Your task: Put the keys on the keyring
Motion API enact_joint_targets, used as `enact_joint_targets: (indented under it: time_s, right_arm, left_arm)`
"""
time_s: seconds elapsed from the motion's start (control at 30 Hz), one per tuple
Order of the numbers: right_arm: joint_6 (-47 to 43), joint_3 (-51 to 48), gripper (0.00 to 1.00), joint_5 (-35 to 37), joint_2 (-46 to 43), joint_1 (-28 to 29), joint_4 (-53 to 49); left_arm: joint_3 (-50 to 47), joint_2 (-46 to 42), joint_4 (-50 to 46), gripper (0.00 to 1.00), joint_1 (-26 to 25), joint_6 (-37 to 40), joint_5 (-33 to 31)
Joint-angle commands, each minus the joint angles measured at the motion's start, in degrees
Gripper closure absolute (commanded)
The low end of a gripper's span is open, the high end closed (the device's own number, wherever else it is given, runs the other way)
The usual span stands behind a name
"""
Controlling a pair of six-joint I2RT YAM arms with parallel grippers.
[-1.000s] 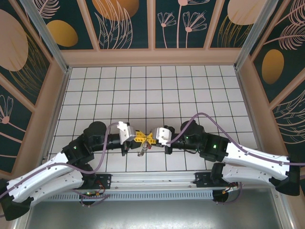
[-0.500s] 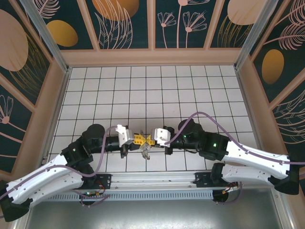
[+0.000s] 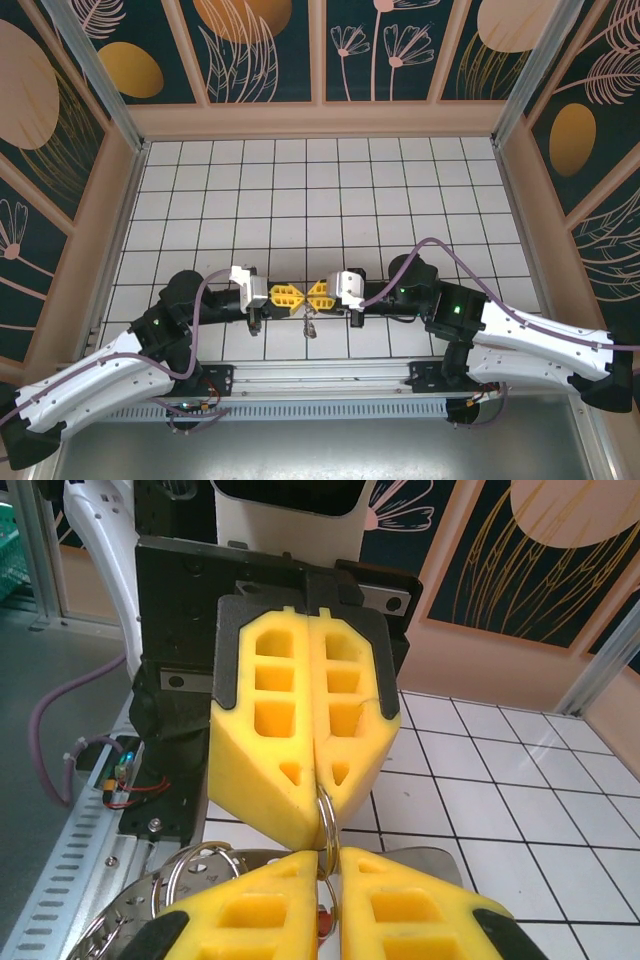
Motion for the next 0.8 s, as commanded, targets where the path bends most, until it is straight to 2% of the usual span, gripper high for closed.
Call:
enact_joint_targets:
  time_s: [0.0, 0.07, 0.17, 0.3, 0.37, 0.47, 0.63, 0.77]
  right_arm:
    - [0.9, -0.9, 0.88, -0.4, -0.2, -0.4, 4.8]
    - [0.9, -0.9, 0.89, -0.5, 0.3, -0.6, 4.9]
    - [0.6, -0.9, 1.00, -0.1, 0.6, -0.9, 4.8]
    - [-0.7, 0.8, 1.00, 2.4, 0.9, -1.2, 1.8]
    - [-2.2, 2.4, 1.00, 5.3, 1.6, -1.3, -1.4]
    - [-4.0, 4.8, 1.00, 8.7, 3.4, -1.3, -6.0]
    - [-5.8, 7.4, 1.00, 10.0, 5.7, -1.2, -9.1]
    - [-6.3, 7.8, 1.00, 8.7, 5.3, -1.2, -9.0]
  left_arm:
    - [-0.4, 0.3, 6.2, 1.00, -0.6, -1.2, 3.7]
    - [-0.3, 0.6, 6.3, 1.00, -0.6, -1.0, 3.7]
    - [0.1, 1.0, 5.5, 1.00, -0.6, -0.6, 3.1]
    - [2.9, 2.2, -1.9, 1.00, -0.6, 1.6, -0.4]
    - [5.2, 2.8, -7.9, 0.88, -0.6, 3.5, -4.3]
    - [8.5, 4.7, -15.0, 0.82, -0.6, 5.9, -8.2]
    - [12.1, 10.0, -21.4, 0.86, -0.6, 7.6, -11.6]
    - [12.1, 11.9, -21.5, 0.91, -0.6, 7.7, -12.1]
